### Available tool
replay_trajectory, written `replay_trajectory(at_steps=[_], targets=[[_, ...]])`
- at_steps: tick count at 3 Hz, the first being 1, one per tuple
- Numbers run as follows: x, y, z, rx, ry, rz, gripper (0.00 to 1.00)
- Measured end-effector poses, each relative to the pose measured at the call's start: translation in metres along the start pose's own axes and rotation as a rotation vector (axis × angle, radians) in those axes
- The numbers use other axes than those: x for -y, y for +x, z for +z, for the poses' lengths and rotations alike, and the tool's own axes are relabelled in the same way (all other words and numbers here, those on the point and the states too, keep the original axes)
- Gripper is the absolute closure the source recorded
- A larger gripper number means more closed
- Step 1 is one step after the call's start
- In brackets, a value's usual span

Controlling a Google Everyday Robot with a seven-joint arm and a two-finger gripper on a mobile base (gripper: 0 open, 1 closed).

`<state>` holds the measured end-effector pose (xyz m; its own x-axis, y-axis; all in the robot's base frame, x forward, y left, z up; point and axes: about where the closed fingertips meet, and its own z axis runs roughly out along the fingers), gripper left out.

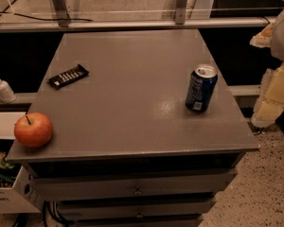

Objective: Move pepsi can near apple

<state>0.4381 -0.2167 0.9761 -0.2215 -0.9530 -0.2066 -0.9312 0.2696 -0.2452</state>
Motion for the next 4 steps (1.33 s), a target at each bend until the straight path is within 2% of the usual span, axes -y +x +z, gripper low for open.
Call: replay_trajectory(at_steps=[1, 3, 4], targets=[[0.000, 0.000, 0.000, 0.000, 0.000, 0.000, 0.00], [0.022, 0.006, 0.038, 0.153, -0.036, 0.077, 0.00], [0.039, 0.000, 0.070, 0.258, -0.058, 0.086, 0.00]])
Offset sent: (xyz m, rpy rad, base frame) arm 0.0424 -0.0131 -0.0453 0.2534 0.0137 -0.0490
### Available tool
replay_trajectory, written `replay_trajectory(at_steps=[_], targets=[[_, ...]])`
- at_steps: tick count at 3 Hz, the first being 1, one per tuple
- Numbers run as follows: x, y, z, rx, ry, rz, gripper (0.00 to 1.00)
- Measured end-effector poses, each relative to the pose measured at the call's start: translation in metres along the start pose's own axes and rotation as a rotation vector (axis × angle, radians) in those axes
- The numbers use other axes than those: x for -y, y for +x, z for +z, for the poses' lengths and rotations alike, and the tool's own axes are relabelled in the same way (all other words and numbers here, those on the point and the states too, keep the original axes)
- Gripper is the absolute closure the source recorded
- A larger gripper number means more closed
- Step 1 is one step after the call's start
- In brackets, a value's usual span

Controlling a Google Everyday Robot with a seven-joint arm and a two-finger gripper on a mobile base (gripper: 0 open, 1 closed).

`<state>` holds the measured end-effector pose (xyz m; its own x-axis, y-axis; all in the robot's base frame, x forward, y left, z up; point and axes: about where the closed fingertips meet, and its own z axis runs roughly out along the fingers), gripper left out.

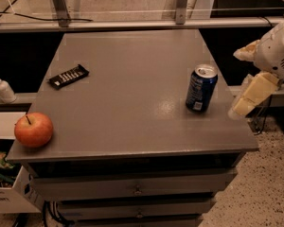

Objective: Move pepsi can near apple

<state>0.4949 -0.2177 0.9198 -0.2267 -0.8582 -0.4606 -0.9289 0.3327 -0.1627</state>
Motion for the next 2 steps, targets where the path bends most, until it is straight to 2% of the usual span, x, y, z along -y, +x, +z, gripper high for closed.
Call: replay_trajectory(at_steps=[1, 2], targets=[[0.011, -0.002, 0.043, 0.142, -0.068, 0.019, 0.00], [0.019, -0.006, 0.075, 0.249, -0.128, 0.040, 0.00]])
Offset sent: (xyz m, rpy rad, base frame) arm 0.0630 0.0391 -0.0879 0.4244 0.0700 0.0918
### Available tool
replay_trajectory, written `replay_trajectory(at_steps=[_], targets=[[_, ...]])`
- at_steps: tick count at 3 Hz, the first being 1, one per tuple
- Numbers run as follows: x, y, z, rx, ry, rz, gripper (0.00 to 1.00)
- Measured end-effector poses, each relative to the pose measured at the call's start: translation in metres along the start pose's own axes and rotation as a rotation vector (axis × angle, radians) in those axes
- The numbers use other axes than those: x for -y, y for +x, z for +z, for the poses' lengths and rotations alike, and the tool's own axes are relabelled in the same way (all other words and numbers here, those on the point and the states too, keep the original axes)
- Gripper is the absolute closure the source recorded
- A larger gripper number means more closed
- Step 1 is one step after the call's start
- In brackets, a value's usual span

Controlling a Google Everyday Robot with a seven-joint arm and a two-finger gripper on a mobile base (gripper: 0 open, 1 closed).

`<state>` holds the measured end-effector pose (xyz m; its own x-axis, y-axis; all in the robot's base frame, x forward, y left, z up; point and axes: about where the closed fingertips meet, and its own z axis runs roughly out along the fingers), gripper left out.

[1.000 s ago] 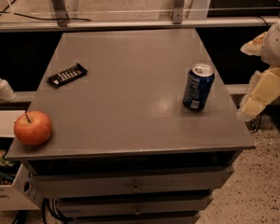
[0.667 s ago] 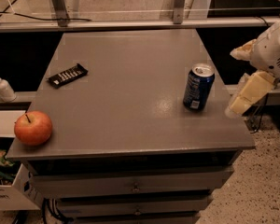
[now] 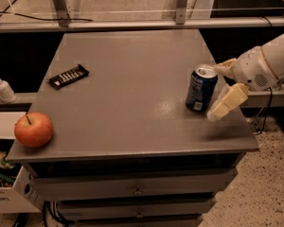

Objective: Move pepsi can near apple

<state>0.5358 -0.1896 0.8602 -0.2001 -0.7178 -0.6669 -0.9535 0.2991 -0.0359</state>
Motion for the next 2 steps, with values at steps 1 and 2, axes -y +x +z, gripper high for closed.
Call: replay_trajectory(at_steps=[1, 2], targets=[[0.014, 0.000, 0.017, 0.084, -0.025, 0.021, 0.18], [0.026, -0.001, 0.013, 0.133, -0.023, 0.046, 0.41]])
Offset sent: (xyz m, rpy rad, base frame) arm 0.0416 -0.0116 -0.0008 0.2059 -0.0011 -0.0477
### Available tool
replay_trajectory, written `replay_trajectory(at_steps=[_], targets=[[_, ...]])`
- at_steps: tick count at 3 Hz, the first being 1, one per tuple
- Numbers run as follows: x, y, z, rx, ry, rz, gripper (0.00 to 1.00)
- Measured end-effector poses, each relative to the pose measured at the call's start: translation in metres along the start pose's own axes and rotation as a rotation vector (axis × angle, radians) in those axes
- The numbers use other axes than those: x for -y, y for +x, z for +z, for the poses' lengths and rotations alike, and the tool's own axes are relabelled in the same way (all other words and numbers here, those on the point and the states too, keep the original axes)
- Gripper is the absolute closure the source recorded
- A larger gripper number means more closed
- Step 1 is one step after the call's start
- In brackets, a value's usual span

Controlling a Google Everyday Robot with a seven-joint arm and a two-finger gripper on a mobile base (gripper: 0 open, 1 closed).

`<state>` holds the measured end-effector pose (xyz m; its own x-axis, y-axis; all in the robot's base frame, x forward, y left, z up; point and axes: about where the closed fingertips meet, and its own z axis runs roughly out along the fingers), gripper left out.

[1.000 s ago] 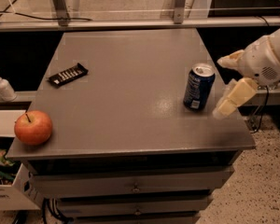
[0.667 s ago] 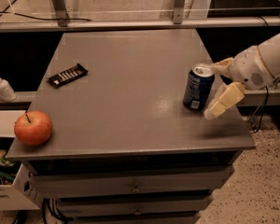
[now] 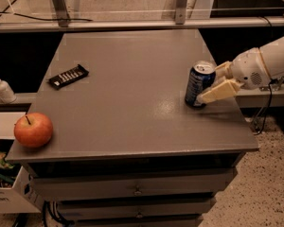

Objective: Move pepsi can near apple

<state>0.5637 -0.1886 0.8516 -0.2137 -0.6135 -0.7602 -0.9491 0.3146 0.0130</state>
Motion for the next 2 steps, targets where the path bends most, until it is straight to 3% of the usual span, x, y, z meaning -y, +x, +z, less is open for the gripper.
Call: replay_trajectory(at_steps=[2], targets=[[-0.0045, -0.0090, -0.0133, 0.059, -0.045, 0.084, 0.87]])
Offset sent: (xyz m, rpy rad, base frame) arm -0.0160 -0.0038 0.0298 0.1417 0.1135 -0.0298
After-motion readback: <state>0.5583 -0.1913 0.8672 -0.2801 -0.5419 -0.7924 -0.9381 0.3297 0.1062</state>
